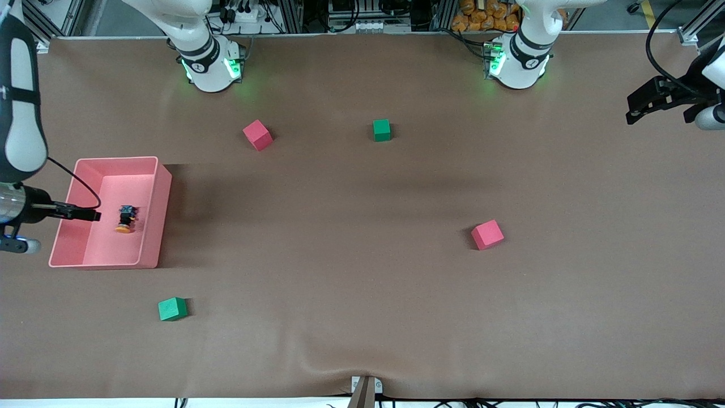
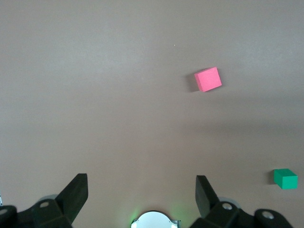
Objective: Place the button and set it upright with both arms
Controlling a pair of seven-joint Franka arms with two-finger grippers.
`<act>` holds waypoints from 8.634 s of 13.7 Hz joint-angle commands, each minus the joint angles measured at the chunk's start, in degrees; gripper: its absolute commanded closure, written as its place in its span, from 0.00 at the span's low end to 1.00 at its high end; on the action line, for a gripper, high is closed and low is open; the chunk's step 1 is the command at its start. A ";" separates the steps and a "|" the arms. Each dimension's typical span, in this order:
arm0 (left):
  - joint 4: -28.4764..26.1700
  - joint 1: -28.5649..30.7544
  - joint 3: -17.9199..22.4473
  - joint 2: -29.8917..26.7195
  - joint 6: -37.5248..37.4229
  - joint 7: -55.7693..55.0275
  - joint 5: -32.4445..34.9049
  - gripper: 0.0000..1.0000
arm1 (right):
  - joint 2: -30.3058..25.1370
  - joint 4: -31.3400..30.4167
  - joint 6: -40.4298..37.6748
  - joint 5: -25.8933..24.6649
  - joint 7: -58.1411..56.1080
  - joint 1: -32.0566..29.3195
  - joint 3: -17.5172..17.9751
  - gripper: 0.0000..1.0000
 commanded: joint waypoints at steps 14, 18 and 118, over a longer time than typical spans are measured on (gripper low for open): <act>0.50 0.56 0.10 0.02 0.02 0.86 -1.71 0.00 | 8.65 -14.12 25.40 0.46 -15.68 -5.09 1.02 0.00; 0.50 0.56 0.10 0.28 0.11 0.68 -1.62 0.00 | 9.53 -13.95 25.93 0.73 -15.68 -5.26 1.02 0.00; 14.65 -34.42 -2.72 57.24 25.86 -29.82 -19.73 0.09 | -24.57 10.84 -21.35 0.03 16.93 14.33 4.54 0.00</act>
